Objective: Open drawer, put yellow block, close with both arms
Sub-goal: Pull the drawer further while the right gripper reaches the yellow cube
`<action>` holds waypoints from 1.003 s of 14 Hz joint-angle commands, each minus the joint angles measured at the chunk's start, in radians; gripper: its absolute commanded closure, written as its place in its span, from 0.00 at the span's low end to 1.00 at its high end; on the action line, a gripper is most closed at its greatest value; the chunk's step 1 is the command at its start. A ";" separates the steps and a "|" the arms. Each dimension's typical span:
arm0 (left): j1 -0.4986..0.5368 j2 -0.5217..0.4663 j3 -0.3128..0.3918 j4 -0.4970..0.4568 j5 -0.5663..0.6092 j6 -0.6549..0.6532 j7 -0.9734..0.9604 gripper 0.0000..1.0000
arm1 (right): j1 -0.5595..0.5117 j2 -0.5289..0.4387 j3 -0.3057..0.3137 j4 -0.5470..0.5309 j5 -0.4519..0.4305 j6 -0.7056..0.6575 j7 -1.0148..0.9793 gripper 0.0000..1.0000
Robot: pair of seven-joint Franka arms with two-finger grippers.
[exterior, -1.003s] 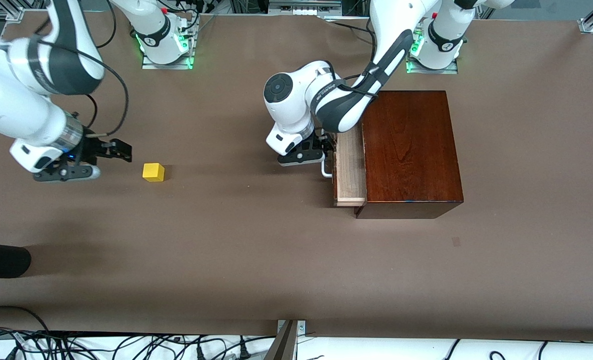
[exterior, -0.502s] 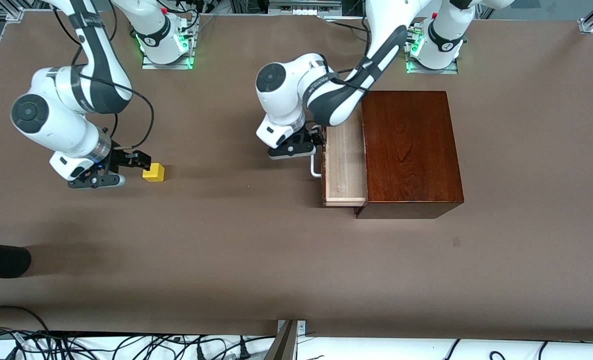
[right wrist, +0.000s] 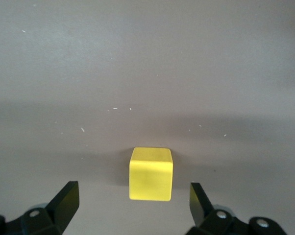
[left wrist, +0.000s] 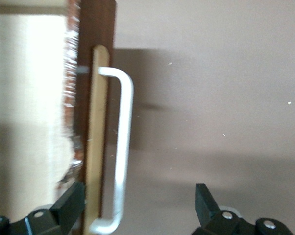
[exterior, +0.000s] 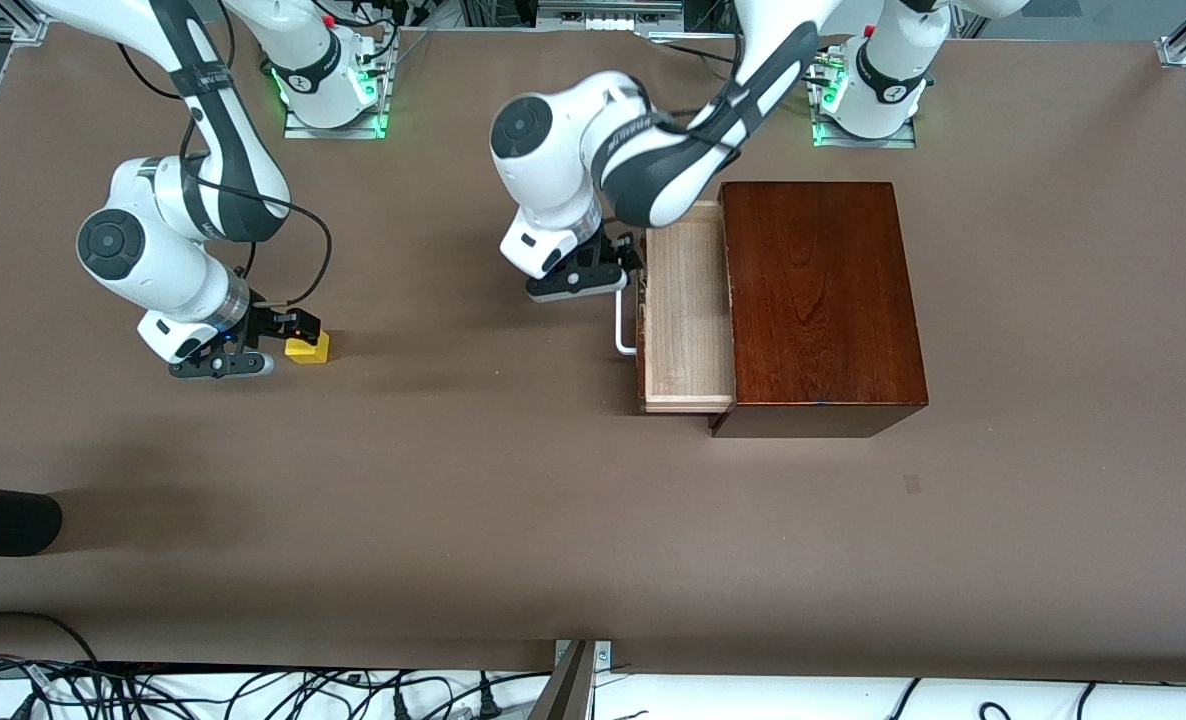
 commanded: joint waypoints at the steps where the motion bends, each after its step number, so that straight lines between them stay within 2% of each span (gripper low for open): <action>1: 0.038 -0.070 0.010 0.046 -0.077 -0.104 0.069 0.00 | -0.015 0.008 -0.001 -0.052 0.015 0.086 -0.010 0.00; 5: 0.214 -0.207 0.004 0.046 -0.168 -0.242 0.309 0.00 | -0.016 0.036 -0.003 -0.090 0.012 0.174 -0.013 0.00; 8: 0.349 -0.283 0.004 0.042 -0.182 -0.352 0.490 0.00 | -0.016 0.068 -0.009 -0.118 0.012 0.246 -0.015 0.00; 14: 0.589 -0.399 0.004 -0.011 -0.206 -0.433 0.845 0.00 | -0.016 0.106 -0.009 -0.175 0.013 0.350 -0.013 0.00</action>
